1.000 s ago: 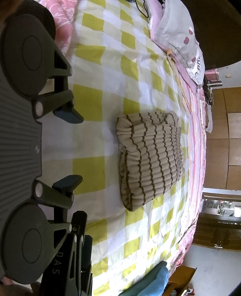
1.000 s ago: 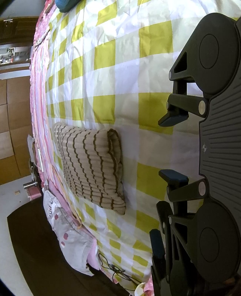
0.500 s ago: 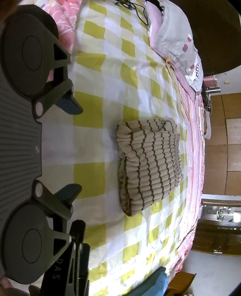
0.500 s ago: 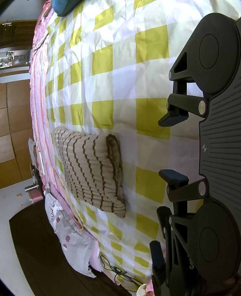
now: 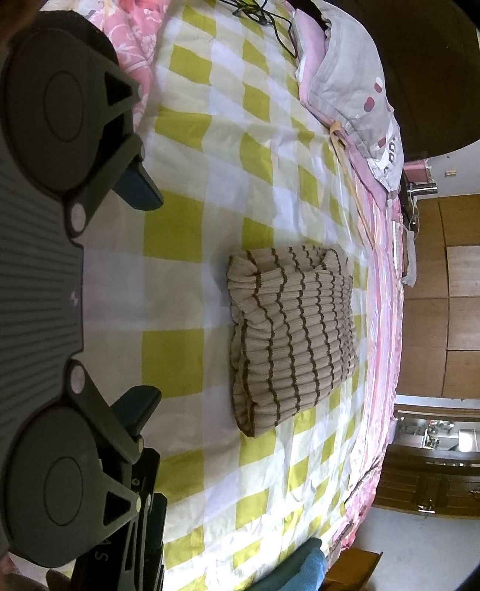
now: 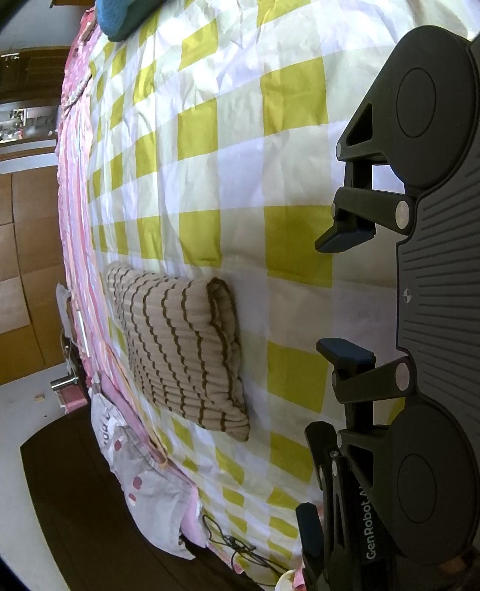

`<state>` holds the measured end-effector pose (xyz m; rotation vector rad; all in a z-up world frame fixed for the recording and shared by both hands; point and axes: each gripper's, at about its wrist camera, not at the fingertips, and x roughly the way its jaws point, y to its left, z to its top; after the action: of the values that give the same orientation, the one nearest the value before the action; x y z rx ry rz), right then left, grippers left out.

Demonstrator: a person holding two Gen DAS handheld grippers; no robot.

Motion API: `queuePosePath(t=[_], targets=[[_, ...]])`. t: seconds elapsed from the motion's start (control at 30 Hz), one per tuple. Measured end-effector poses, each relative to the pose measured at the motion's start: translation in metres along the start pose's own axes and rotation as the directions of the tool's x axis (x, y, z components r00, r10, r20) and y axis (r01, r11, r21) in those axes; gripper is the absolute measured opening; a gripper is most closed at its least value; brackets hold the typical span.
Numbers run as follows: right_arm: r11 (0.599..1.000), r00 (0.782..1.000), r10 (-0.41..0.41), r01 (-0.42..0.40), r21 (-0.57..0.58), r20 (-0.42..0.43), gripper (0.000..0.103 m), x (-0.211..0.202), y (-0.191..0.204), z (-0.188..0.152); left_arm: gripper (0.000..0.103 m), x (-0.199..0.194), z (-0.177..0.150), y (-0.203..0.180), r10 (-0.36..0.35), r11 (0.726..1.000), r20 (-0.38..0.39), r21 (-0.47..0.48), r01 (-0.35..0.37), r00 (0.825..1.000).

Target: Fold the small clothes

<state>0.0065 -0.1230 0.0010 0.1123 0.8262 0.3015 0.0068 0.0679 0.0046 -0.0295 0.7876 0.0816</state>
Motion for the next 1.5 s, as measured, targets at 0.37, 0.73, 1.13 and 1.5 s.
queuePosePath(t=[0.37,0.73,1.13,1.5], targets=[[1.0,1.0,-0.002,0.002,0.002,0.004,0.051,-0.0007,-0.0007,-0.0002,0.103,-0.0002,-0.0003,0.0011,-0.004,1.0,-0.003,-0.008,0.004,1.0],[1.0,1.0,-0.003,0.003,0.001,0.004,0.051,-0.0003,-0.0004,-0.0004,0.103,0.0002,-0.0019,0.0005,0.013,1.0,-0.004,-0.018,-0.013,1.0],[1.0,1.0,-0.004,0.004,0.003,0.007,0.055,-0.0001,-0.0005,-0.0008,0.103,0.0003,-0.0024,0.0024,0.016,1.0,-0.003,-0.022,-0.016,1.0],[1.0,1.0,-0.004,0.004,0.005,0.007,0.055,-0.0003,-0.0004,-0.0011,0.103,-0.0009,-0.0023,0.0023,0.017,1.0,0.0,-0.02,-0.017,1.0]])
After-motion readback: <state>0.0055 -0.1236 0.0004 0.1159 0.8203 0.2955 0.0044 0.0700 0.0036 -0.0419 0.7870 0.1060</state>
